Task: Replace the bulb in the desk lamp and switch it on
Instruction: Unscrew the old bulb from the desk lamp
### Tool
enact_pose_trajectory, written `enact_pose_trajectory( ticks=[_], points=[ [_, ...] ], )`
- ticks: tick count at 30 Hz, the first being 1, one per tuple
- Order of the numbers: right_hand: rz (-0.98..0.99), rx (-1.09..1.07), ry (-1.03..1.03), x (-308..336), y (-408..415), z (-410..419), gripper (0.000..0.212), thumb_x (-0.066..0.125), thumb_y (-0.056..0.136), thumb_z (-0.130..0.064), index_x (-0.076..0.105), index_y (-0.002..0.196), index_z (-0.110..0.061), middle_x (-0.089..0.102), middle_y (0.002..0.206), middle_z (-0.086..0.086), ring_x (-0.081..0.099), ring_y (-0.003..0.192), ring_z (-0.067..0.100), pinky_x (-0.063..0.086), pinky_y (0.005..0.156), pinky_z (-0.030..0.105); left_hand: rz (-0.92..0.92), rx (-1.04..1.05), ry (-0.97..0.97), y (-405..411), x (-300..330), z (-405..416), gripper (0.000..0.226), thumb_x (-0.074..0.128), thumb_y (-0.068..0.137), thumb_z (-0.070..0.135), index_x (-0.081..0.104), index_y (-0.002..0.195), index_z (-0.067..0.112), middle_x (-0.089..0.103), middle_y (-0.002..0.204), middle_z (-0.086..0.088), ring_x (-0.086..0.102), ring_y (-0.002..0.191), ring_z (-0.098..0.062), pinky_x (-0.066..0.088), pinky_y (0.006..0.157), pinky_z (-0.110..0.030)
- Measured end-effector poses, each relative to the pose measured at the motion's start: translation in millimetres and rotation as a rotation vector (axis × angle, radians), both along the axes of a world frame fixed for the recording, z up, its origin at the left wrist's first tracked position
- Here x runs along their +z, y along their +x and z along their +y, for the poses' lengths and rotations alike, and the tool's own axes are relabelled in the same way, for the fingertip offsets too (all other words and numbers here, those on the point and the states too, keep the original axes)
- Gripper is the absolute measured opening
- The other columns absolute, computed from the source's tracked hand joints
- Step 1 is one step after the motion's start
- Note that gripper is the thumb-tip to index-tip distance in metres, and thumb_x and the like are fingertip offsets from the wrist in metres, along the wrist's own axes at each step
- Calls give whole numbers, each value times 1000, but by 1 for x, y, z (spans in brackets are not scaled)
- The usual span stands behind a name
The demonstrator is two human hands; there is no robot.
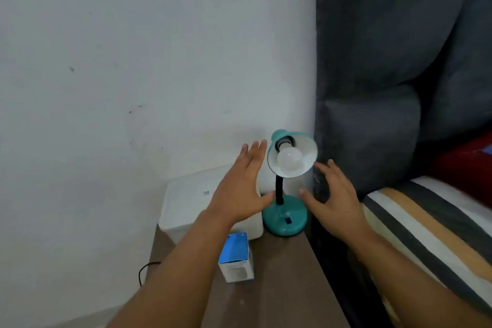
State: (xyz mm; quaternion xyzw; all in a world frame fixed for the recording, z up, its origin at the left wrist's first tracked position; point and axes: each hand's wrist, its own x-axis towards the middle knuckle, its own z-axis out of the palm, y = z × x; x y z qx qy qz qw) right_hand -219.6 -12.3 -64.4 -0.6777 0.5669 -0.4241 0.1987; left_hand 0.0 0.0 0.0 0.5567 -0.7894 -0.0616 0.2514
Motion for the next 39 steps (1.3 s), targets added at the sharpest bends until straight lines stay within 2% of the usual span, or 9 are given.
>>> enact_pose_trajectory(
  ticks=[5,8,12,17,22,27,31,35,39],
  points=[
    [-88,30,-25,-5,16,-26,78,66,77,-62,39,146,-38,31,162,3,28,149,24,34,116,53,-8,-16,-6,-7,-4,-32,116,79,79,32,-7,157,39,2,168,9,-6,153,-11,22,117,-29],
    [-151,26,-69,-6,23,-37,72,67,75,-61,43,139,-38,45,148,-4,43,139,21,43,108,51,-31,-40,-34,-6,-9,-46,116,80,79,30,-7,156,43,4,168,10,-4,154,-12,26,115,-30],
    [-221,-16,-84,-9,31,-44,72,70,73,-63,48,135,-34,52,138,-6,48,131,19,46,105,49,-53,-75,-49,-4,-15,-58,119,81,79,26,-8,153,52,10,167,13,13,153,-11,39,114,-36],
    [-270,-90,-94,-11,36,-53,76,75,71,-64,52,135,-29,55,135,-7,51,127,17,48,103,47,-60,-73,-128,-10,-16,-64,115,80,80,25,-5,154,49,25,163,12,35,144,-10,46,104,-30],
    [-288,-112,-100,-8,38,-58,69,80,72,-55,57,131,-27,58,134,-6,53,124,15,50,102,44,-69,-90,-130,-15,-19,-71,119,81,79,32,-9,154,49,31,156,7,54,119,-15,54,87,-29],
    [-304,-83,-106,-6,37,-61,64,80,76,-51,58,132,-29,57,133,-7,52,123,12,47,98,30,-41,-73,-165,-17,-21,-79,109,80,80,39,1,156,47,40,145,4,58,108,-17,55,86,-32],
    [-331,-28,-93,-6,38,-62,63,80,81,-38,54,138,-31,51,139,-6,48,126,8,35,95,12,-24,-56,-183,-15,-22,-81,105,80,79,43,9,157,43,47,141,4,51,117,-10,43,91,-20],
    [-352,29,-91,-7,42,-60,67,77,85,-20,49,144,-32,44,143,-2,45,132,11,37,104,20,25,-55,-180,-13,-24,-80,104,81,78,43,14,157,40,49,138,6,50,118,-7,46,92,-22],
    [-369,20,-50,-5,45,-56,74,77,85,-20,41,148,-33,40,148,-3,41,134,9,37,105,23,50,-71,-181,-13,-26,-78,103,81,78,41,15,157,40,50,137,5,50,119,-7,50,95,-26]
  ],
)
